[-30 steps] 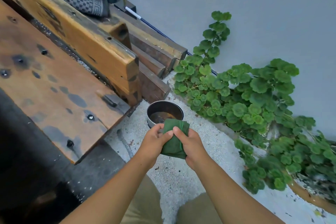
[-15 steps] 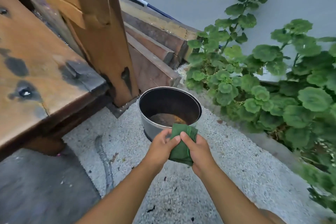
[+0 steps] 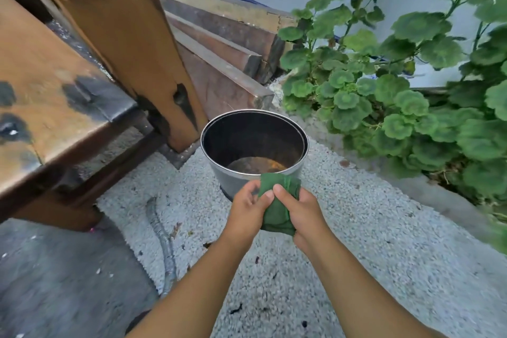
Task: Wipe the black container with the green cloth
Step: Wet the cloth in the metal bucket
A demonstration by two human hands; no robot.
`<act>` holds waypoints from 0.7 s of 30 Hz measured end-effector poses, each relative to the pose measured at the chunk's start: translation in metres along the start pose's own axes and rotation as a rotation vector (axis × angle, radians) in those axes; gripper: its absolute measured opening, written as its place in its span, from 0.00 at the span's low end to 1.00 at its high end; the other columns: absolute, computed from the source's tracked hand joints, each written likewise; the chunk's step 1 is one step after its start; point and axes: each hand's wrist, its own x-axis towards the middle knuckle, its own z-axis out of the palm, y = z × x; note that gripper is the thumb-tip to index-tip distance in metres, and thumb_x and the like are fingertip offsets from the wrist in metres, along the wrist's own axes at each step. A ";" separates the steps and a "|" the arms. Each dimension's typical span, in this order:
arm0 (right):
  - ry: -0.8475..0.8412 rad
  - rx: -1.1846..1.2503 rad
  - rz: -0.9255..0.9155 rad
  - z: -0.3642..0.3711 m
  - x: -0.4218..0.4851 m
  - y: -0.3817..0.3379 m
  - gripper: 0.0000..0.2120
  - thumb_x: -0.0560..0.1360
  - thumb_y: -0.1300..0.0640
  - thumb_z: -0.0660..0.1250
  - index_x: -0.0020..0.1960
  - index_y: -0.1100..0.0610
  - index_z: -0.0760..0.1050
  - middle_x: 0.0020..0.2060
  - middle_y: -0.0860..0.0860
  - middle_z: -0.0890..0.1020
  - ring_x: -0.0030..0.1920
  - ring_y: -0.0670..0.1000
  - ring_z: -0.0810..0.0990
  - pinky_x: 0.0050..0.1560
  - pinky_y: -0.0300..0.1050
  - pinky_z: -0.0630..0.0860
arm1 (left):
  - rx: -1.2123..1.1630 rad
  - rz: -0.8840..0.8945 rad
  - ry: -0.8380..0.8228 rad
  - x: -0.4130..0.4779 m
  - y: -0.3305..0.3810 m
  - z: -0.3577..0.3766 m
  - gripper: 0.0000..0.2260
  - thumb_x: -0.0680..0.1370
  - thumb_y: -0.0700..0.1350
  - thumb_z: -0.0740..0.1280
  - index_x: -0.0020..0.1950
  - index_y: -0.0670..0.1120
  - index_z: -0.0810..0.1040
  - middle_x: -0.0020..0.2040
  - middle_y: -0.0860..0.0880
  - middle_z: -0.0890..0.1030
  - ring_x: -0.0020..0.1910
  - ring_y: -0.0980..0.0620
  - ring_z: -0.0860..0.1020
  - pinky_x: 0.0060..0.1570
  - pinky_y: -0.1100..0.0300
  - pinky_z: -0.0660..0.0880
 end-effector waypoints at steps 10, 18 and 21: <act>-0.015 0.131 0.068 0.006 0.005 -0.001 0.14 0.79 0.56 0.71 0.63 0.59 0.80 0.53 0.60 0.88 0.53 0.61 0.87 0.50 0.57 0.85 | 0.734 -0.178 -0.378 0.032 0.080 -0.039 0.08 0.80 0.39 0.69 0.58 0.40 0.78 0.48 0.36 0.85 0.45 0.44 0.84 0.39 0.60 0.81; 0.051 0.209 0.058 -0.005 0.011 -0.012 0.10 0.78 0.57 0.72 0.59 0.57 0.81 0.50 0.58 0.89 0.48 0.57 0.89 0.39 0.49 0.85 | 1.356 0.179 -0.283 0.061 0.100 -0.053 0.04 0.78 0.42 0.69 0.51 0.45 0.82 0.45 0.48 0.85 0.44 0.49 0.82 0.44 0.58 0.78; 0.048 0.237 0.056 -0.004 0.011 -0.010 0.11 0.78 0.57 0.72 0.59 0.57 0.82 0.51 0.58 0.88 0.49 0.58 0.89 0.42 0.52 0.85 | 1.656 0.365 -0.415 0.068 0.086 -0.049 0.09 0.79 0.49 0.69 0.54 0.44 0.80 0.50 0.48 0.77 0.51 0.46 0.77 0.47 0.53 0.75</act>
